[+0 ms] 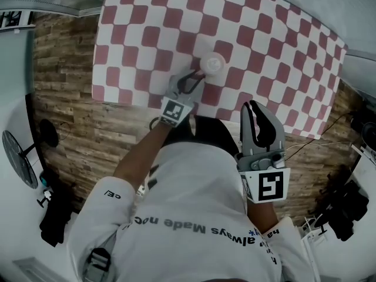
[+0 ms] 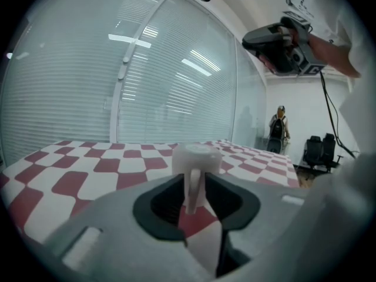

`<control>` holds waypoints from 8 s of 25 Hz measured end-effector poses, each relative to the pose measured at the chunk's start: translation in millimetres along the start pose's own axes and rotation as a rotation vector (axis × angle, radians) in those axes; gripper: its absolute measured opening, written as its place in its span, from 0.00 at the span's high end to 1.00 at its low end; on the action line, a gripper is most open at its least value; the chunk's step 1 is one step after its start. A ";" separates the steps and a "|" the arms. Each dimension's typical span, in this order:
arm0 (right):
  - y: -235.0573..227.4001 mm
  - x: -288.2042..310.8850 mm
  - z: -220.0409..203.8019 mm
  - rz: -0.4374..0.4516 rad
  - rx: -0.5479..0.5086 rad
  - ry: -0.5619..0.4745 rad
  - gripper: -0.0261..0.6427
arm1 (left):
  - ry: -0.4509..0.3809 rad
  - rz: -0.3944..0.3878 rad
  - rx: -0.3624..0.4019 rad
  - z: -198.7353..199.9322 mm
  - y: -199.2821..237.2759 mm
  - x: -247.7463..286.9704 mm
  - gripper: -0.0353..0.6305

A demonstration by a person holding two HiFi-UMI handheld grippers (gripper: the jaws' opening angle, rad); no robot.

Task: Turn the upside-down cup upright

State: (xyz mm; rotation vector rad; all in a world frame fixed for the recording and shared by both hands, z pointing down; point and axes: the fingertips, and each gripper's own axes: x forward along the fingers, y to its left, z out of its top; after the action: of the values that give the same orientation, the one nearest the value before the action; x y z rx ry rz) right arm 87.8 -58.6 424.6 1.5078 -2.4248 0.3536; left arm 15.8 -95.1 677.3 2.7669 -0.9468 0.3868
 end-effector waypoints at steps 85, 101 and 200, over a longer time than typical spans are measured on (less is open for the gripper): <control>10.3 -34.2 91.2 -0.051 -0.135 -0.155 0.90 | 0.311 0.092 0.906 259.8 -25.4 -86.7 0.89; 13.8 -25.8 97.2 -0.067 -0.157 -0.172 0.88 | 0.452 0.055 1.136 244.2 -27.1 -81.1 0.89; 37.6 34.1 15.5 0.124 -0.888 0.294 0.30 | -0.145 -0.856 0.052 258.2 -73.2 -115.6 0.88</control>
State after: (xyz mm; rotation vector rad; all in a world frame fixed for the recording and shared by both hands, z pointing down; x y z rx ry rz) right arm 38.0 -76.1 419.4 0.8382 -1.9990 -0.4133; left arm 20.4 -39.8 390.4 2.9374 0.2779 0.0634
